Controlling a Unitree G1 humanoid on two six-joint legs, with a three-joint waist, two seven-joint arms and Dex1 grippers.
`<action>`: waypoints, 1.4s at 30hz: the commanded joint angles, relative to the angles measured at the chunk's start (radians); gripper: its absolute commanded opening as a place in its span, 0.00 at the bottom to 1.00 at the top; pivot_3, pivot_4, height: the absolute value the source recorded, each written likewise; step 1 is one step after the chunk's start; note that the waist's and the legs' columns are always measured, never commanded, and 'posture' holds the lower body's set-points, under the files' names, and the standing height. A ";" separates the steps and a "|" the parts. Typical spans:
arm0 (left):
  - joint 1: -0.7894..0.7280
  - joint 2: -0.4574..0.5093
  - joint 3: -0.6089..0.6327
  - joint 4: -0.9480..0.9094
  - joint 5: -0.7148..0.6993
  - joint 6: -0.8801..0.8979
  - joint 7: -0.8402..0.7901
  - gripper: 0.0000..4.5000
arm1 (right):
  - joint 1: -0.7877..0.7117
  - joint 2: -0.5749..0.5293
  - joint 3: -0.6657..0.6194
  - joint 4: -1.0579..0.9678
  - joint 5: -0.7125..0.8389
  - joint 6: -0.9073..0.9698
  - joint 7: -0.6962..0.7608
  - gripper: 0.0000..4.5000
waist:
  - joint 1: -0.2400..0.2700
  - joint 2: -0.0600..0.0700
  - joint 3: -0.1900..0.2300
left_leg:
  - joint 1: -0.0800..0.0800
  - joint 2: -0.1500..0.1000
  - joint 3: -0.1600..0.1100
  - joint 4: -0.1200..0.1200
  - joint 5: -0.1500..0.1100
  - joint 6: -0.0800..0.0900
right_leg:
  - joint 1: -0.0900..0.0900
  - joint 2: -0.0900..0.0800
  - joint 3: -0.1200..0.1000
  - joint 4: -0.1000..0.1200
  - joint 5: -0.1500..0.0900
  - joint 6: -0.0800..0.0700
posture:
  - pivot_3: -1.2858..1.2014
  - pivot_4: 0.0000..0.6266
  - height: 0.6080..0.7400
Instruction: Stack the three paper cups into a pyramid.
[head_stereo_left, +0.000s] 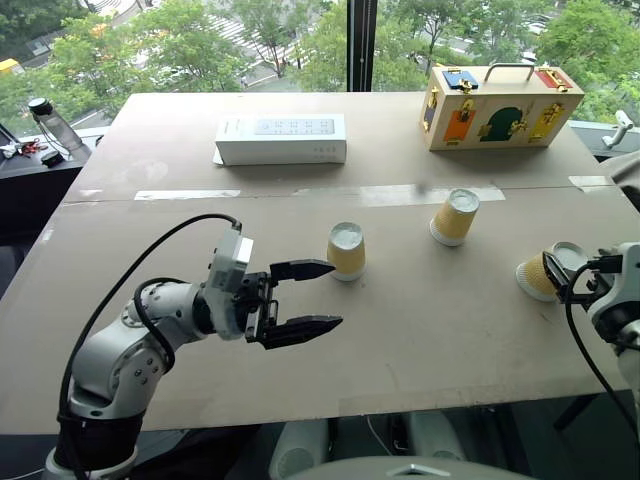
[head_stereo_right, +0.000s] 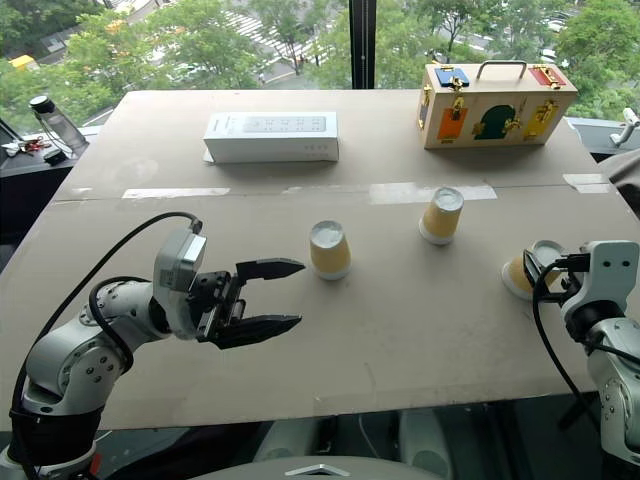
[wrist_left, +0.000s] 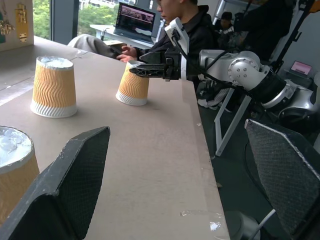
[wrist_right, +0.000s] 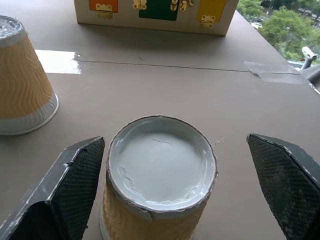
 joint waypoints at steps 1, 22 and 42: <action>-0.001 0.009 0.005 -0.038 -0.020 -0.014 0.003 0.99 | -0.017 0.000 -0.025 -0.005 0.018 0.022 -0.013 1.00 | 0.000 0.000 0.000 | 0.000 0.000 0.000 0.000 0.000 0.000 | 0.000 0.000 0.000 0.000 0.000 0.000 | 0.52 0.24 1.00; 0.184 -0.022 0.114 0.077 0.050 -0.185 -0.015 1.00 | -0.084 -0.087 0.271 -0.312 0.189 0.086 0.199 0.48 | -0.011 0.002 0.001 | 0.001 0.002 0.000 -0.004 0.000 0.000 | -0.001 0.001 0.000 -0.001 0.000 0.000 | 0.52 0.24 1.00; 0.405 -0.036 0.293 0.066 0.028 -0.245 -0.015 1.00 | -0.389 0.002 0.650 -0.025 -0.062 0.017 0.230 0.48 | -0.002 0.001 0.001 | -0.004 0.001 0.000 -0.004 0.000 0.000 | -0.004 -0.003 -0.001 -0.005 0.000 0.000 | 0.52 0.24 1.00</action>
